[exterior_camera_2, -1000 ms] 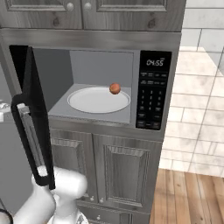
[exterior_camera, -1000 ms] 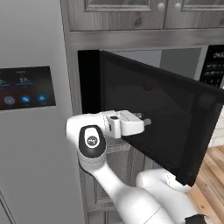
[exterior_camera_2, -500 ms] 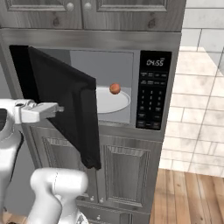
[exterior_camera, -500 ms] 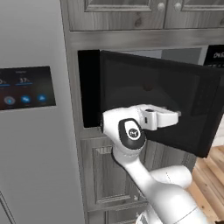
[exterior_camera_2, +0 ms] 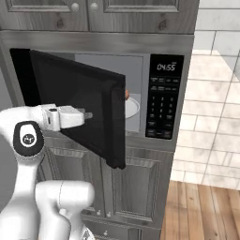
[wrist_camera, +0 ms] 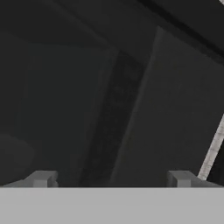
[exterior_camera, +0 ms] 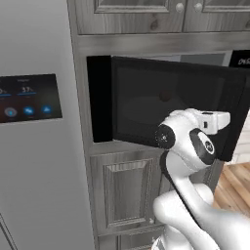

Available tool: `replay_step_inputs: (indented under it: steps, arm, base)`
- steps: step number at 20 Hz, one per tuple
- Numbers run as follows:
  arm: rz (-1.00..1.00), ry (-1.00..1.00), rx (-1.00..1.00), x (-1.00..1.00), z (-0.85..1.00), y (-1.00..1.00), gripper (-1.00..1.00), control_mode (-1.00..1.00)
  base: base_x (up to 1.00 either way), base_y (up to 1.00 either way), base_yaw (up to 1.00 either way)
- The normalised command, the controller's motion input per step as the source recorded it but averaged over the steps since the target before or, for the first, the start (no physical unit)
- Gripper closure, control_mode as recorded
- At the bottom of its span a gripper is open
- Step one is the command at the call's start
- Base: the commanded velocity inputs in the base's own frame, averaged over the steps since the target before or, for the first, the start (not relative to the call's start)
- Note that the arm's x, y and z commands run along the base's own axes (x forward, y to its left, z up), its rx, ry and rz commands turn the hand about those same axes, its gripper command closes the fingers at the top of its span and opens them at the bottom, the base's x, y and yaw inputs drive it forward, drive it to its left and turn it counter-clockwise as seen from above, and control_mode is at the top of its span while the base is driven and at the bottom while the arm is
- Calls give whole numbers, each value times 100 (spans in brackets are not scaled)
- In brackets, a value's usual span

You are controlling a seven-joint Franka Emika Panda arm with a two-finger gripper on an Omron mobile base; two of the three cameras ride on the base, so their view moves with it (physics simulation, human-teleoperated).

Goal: Close the microwave door.

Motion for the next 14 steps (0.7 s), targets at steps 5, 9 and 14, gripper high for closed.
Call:
replay_step_inputs:
  steps: [5, 9, 14]
  arm:
    - [41, 9, 10, 93, 0, -14, -100, -100]
    - [30, 14, 5, 100, 0, 0, -100, -100]
    - [24, 16, 4, 100, 0, 0, -100, -100]
  base:
    - [0, 0, 0]
    - [0, 0, 0]
    - [0, 0, 0]
